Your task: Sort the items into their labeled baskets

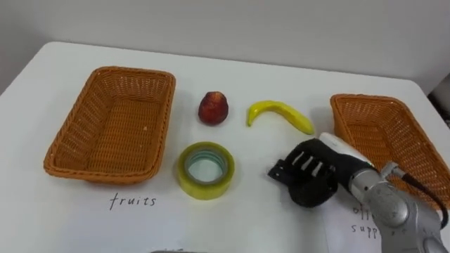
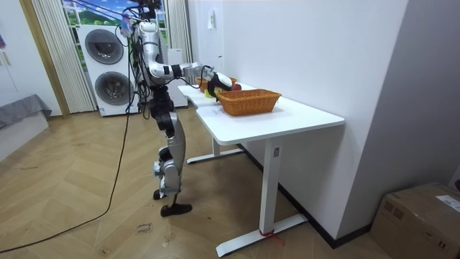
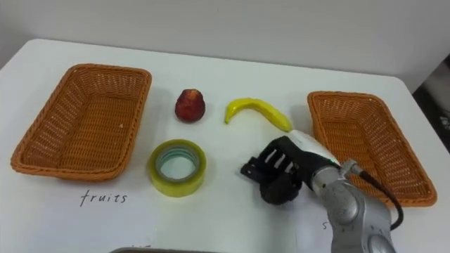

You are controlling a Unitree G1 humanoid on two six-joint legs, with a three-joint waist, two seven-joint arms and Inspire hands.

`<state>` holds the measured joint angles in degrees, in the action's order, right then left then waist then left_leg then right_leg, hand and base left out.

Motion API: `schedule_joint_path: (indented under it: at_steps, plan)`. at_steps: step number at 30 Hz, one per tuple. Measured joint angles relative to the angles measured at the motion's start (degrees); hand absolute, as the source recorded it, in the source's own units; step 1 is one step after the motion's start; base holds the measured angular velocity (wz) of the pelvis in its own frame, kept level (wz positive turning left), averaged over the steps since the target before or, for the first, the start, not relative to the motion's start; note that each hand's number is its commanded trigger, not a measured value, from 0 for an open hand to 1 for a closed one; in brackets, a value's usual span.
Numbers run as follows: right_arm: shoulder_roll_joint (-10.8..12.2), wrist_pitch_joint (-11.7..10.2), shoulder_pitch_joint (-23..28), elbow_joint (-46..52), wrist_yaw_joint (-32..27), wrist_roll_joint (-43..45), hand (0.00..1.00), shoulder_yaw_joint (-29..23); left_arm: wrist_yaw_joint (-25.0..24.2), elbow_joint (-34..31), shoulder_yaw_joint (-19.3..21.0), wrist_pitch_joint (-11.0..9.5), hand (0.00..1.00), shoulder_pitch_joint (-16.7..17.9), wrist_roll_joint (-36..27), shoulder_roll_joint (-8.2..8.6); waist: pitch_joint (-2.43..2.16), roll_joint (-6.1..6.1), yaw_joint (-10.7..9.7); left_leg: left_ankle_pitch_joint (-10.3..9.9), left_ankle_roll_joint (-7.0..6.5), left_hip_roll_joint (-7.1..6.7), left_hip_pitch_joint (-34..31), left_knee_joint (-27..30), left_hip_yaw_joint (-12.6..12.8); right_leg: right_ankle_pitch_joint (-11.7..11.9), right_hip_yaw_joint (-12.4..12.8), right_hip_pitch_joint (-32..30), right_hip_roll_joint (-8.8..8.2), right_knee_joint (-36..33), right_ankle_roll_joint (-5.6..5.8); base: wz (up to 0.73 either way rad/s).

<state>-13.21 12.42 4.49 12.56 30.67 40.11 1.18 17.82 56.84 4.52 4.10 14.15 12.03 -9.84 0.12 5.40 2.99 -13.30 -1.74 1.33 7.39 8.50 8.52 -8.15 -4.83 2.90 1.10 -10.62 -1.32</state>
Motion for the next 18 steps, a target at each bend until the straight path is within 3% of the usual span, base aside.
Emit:
schedule_joint_path:
  at_steps: [7, 15, 18]
  plan:
    - [-0.01, -3.55, 0.04, 4.56, -5.03, -3.23, 1.00, -4.78, -1.09, -1.20, -0.12, -0.89, 0.00, 1.27, 0.06, 0.24, -0.15, 0.43, -0.12, -0.03, -0.06, -0.07, 0.20, 0.12, 0.07, 0.05, 0.01, 0.12, 0.01, 0.06, 0.08, 0.00]
    - [-0.38, -5.20, -0.66, 5.04, -11.47, -10.15, 1.00, -8.80, -0.45, -1.67, 0.03, -1.96, 0.00, 1.52, 0.03, 1.16, -0.07, -1.61, -0.98, -0.03, -0.04, -0.07, 0.07, 0.12, 0.11, 0.05, -0.14, 0.03, 0.00, -0.10, 0.08, 0.00]
    - [-0.60, -5.25, -1.23, 5.05, -14.34, -10.87, 1.00, -9.97, -0.43, -1.45, 0.10, -1.97, 0.00, 1.54, 0.03, 1.44, -0.13, -1.65, -1.30, -0.01, -0.02, -0.08, 0.08, 0.13, 0.27, 0.05, 0.01, 0.01, 0.02, 0.00, 0.07, -0.01]
